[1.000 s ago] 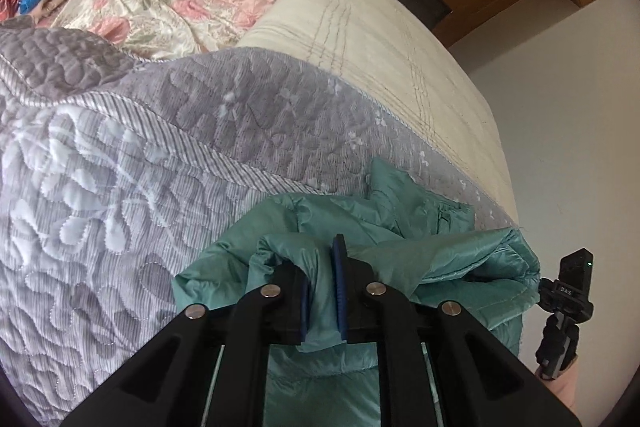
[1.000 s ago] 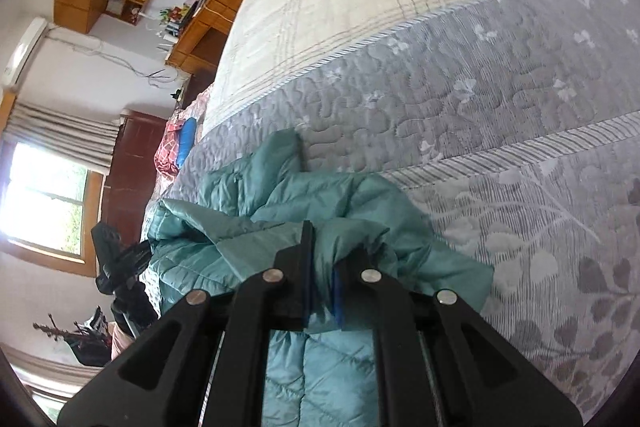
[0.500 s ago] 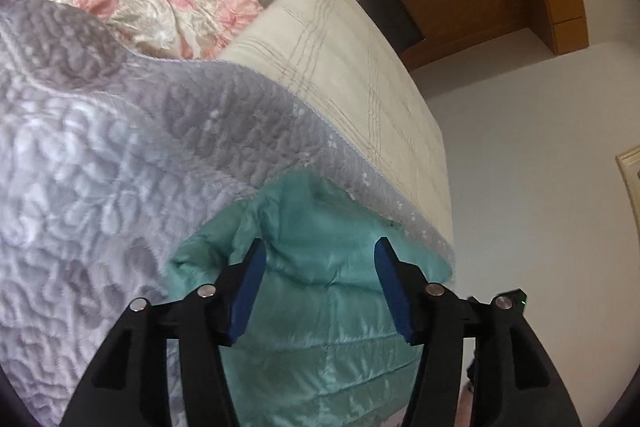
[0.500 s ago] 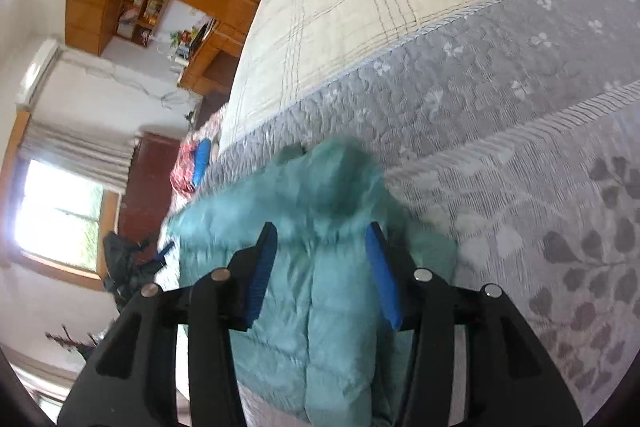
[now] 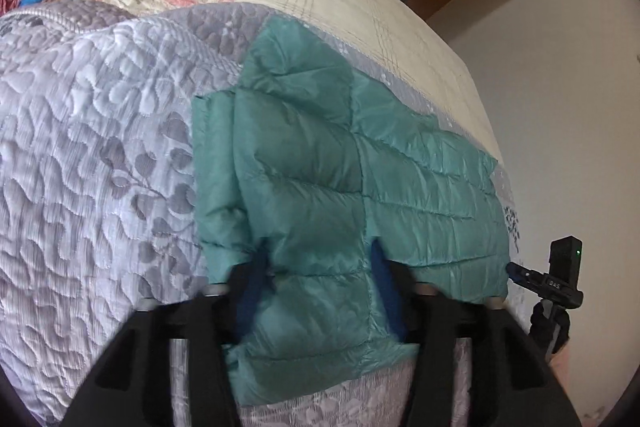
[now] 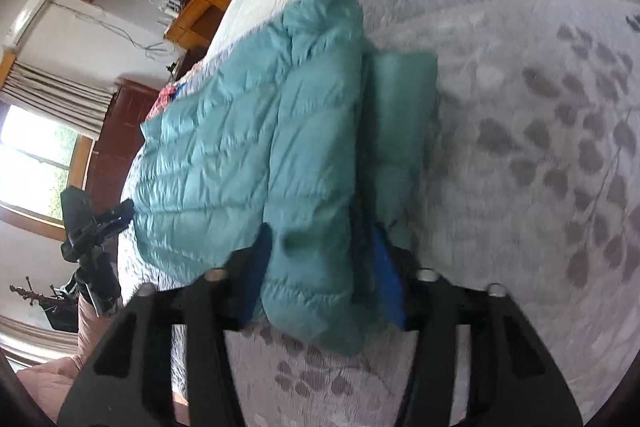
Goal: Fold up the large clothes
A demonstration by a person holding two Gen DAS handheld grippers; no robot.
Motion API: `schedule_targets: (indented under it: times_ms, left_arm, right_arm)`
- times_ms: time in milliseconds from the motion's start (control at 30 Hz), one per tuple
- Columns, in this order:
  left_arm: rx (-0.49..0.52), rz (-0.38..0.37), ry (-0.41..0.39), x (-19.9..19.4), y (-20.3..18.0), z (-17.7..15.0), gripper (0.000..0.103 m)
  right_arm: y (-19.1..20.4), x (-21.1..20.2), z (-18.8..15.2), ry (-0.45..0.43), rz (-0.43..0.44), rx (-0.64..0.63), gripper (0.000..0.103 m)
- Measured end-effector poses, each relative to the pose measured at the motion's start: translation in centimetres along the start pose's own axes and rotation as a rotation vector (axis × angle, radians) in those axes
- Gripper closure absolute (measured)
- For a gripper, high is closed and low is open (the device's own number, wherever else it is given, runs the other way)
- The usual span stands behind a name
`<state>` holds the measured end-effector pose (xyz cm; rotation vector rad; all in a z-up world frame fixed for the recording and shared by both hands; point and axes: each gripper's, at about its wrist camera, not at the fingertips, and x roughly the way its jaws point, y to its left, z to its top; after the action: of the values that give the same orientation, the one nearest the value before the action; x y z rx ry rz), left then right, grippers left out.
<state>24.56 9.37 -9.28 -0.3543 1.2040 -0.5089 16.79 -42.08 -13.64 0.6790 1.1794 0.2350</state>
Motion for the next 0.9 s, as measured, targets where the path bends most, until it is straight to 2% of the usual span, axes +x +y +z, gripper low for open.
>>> schedule_targets:
  times_ms: [33, 67, 133, 233, 300, 367, 433, 600, 633, 667, 700, 733, 767, 800, 900]
  left_arm:
    - [0.009, 0.009, 0.0, 0.1, -0.4, 0.1, 0.084]
    - [0.009, 0.005, -0.006, 0.2, -0.6, 0.3, 0.086]
    - [0.012, 0.008, -0.022, 0.5, -1.2, 0.9, 0.092]
    - [0.04, 0.075, -0.047, 1.2, -1.4, 2.6, 0.093]
    - [0.04, 0.104, -0.026, 2.6, -0.8, 3.0, 0.093]
    - [0.019, 0.11, 0.011, 4.5, 0.4, 3.0, 0.091]
    - [0.006, 0.105, 0.031, 6.0, 1.4, 2.7, 0.086]
    - [0.008, 0.128, 0.04, 6.5, 1.3, 3.1, 0.084]
    - [0.008, 0.141, 0.041, 6.1, 1.1, 3.2, 0.083]
    - [0.011, 0.16, 0.031, 5.4, 0.8, 3.4, 0.082]
    - [0.011, 0.182, 0.01, 4.6, 0.5, 3.6, 0.074]
    - [0.002, 0.216, -0.024, 3.3, 0.3, 3.8, 0.06]
    - [-0.003, 0.232, -0.057, 2.3, 0.0, 3.7, 0.055]
    - [-0.013, 0.248, -0.105, 0.9, -0.3, 3.8, 0.053]
    - [0.025, 0.236, -0.155, -1.4, -2.6, 3.3, 0.055]
  right_arm:
    - [0.2, 0.4, -0.2, 0.014, 0.003, -0.002, 0.08]
    - [0.5, 0.5, -0.4, 0.011, -0.001, -0.01, 0.088]
    - [1.1, 0.1, -0.7, -0.014, 0.0, -0.026, 0.094]
    - [1.2, -0.6, -1.0, -0.056, -0.002, 0.002, 0.095]
    - [0.8, -0.2, -1.2, -0.046, -0.021, 0.022, 0.095]
    - [0.1, 1.3, -1.6, -0.009, -0.057, 0.025, 0.094]
    - [-0.4, 2.5, -2.0, 0.01, -0.057, 0.044, 0.093]
    - [-0.8, 3.6, -2.1, 0.015, -0.052, 0.057, 0.092]
    - [-0.5, 3.3, -2.0, 0.013, -0.066, 0.053, 0.088]
    - [-0.1, 2.7, -2.1, 0.005, -0.077, 0.045, 0.086]
    - [0.6, 1.9, -2.1, -0.01, -0.1, 0.029, 0.085]
    - [1.2, 0.9, -2.2, -0.03, -0.138, 0.013, 0.079]
    - [1.9, -0.1, -2.2, -0.051, -0.177, 0.005, 0.072]
    - [2.3, -0.9, -2.3, -0.073, -0.213, 0.001, 0.071]
    - [4.6, -3.0, -2.0, -0.147, -0.267, -0.039, 0.071]
